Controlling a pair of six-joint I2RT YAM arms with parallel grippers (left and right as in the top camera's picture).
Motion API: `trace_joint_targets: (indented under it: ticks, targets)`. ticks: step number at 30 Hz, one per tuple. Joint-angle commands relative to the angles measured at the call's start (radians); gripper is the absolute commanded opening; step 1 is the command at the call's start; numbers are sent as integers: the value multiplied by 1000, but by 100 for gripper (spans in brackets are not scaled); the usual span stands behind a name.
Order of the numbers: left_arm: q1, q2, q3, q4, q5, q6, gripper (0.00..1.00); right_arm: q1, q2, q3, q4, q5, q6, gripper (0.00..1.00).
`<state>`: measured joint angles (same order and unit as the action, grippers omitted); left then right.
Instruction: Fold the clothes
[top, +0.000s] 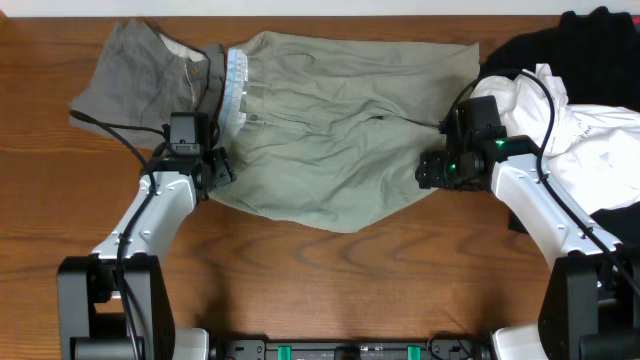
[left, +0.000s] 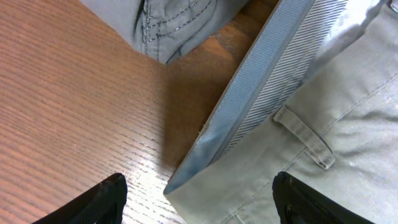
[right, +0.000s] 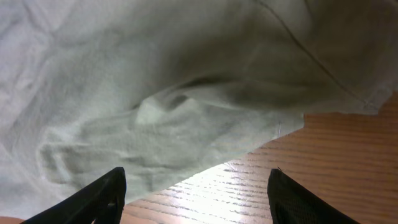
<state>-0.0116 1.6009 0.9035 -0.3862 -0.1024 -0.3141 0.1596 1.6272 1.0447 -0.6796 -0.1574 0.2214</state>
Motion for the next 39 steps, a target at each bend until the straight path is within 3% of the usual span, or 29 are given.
trace_joint_targets:
  ticks: [1, 9, 11, 13, 15, 18, 32, 39]
  targets:
    - [-1, 51, -14, 5, 8, 2, 77, 6, -10, -7, 10, -4, 2, 71]
    - [-1, 160, -14, 38, 47, -6, 77, 6, -10, -7, 8, -4, -2, 71]
    - [-1, 167, -14, 45, 69, -6, 73, 6, -10, -7, 8, -4, -2, 70]
    - [-1, 168, -13, 49, 70, -6, 59, 6, -10, -7, 6, -4, -2, 68]
    - [-1, 167, -13, 53, 74, -6, 28, 6, -10, -8, 6, -4, -1, 63]
    - [0, 151, -6, 42, 97, -6, 7, 6, -10, -13, 7, -4, 0, 57]
    - [3, -218, 15, 4, 90, -5, 6, 6, -9, -120, 78, 3, 3, 60]
    - [3, -262, 15, 7, 91, -6, 6, 14, -8, -175, 128, 3, 23, 56]
